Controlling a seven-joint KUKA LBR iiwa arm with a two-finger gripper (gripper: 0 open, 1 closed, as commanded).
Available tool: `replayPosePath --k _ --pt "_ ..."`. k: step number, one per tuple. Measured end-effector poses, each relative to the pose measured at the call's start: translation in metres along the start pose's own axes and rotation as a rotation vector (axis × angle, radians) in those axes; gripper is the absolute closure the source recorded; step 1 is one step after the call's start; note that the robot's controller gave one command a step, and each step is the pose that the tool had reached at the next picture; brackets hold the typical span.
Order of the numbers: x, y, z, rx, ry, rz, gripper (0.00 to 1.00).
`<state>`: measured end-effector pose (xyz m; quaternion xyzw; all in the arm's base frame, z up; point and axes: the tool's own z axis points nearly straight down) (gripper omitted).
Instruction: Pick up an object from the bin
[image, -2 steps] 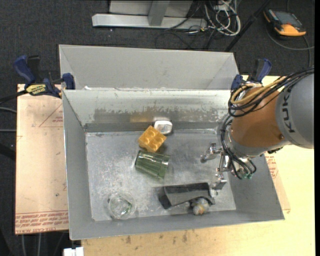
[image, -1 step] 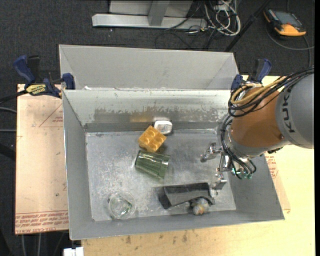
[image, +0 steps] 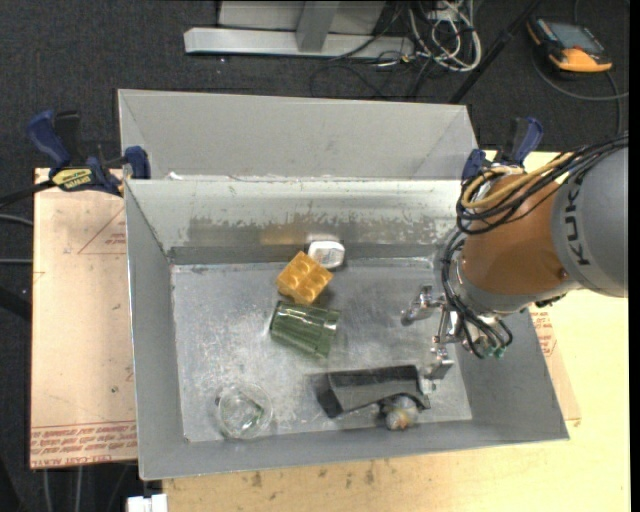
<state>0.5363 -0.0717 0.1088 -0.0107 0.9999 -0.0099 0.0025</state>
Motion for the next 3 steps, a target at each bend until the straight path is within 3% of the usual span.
replayPosePath --k 1,2,3 --pt "-0.0002 0.0000 0.0000 0.000 -0.002 0.000 0.00" --pt "0.0000 0.0000 0.0000 0.000 0.000 0.000 1.00" --pt "-0.0002 0.0000 0.0000 0.000 -0.002 0.000 0.00"
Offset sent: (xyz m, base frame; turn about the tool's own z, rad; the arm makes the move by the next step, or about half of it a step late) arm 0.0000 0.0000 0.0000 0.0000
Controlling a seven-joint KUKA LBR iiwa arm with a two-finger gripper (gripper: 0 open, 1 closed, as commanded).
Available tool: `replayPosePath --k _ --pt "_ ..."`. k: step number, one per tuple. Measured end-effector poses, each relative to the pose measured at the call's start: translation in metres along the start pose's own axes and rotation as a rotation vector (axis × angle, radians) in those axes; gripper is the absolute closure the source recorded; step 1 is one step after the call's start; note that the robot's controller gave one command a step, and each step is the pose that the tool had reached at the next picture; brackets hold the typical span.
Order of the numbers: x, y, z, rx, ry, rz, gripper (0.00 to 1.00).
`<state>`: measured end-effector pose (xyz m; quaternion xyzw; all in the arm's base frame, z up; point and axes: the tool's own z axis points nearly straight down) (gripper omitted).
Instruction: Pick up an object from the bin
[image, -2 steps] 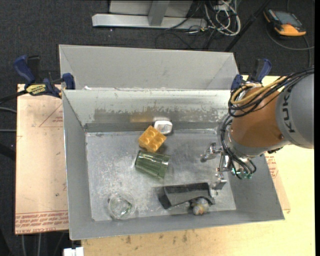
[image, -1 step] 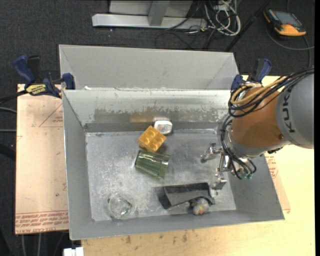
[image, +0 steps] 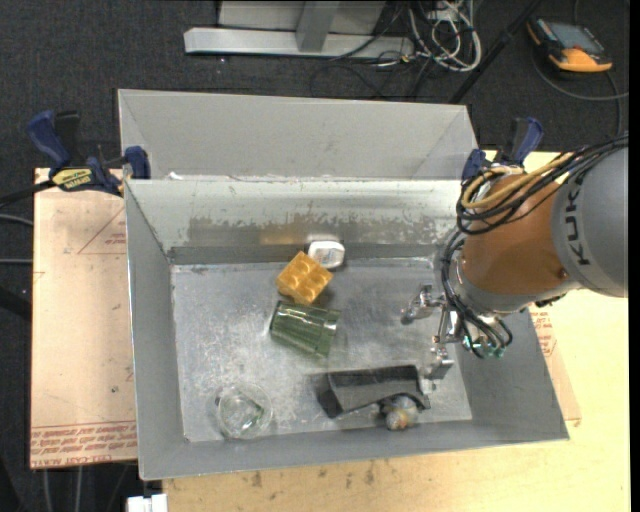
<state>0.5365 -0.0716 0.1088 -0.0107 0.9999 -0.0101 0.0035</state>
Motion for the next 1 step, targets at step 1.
replayPosePath --k 1 --pt "0.0002 0.0000 0.0000 0.000 0.002 0.000 1.00"
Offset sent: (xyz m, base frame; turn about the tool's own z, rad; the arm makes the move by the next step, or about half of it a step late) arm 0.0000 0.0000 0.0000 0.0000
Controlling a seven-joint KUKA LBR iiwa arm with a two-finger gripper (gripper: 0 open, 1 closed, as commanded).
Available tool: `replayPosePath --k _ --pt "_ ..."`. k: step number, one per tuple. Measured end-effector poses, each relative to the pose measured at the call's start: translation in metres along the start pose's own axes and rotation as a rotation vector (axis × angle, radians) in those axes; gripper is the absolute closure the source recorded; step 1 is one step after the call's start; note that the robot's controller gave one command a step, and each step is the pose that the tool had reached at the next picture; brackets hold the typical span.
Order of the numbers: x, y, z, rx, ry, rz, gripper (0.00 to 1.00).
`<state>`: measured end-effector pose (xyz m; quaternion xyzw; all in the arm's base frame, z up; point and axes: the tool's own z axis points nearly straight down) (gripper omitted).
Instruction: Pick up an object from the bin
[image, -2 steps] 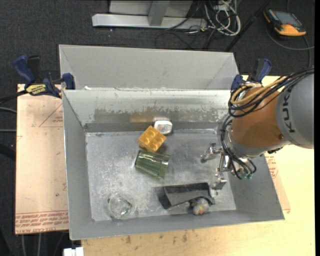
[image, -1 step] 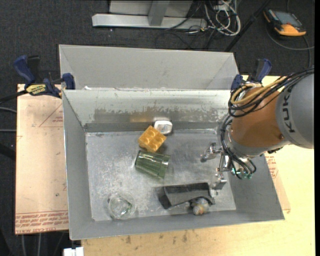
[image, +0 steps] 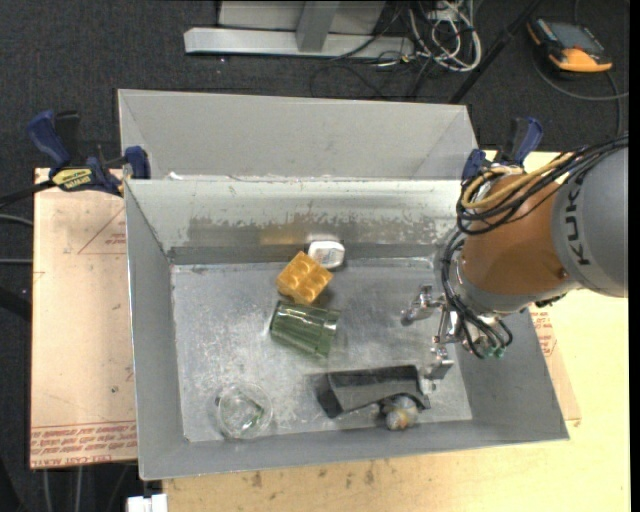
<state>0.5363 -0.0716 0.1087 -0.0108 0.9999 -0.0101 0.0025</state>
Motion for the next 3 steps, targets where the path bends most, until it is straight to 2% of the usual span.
replayPosePath --k 1,2,3 --pt "-0.0002 0.0000 0.0000 0.000 -0.002 0.000 0.00" --pt "0.0000 0.0000 0.0000 0.000 0.000 0.000 1.00" --pt "0.0000 0.0000 0.0000 0.000 0.000 0.000 0.00"
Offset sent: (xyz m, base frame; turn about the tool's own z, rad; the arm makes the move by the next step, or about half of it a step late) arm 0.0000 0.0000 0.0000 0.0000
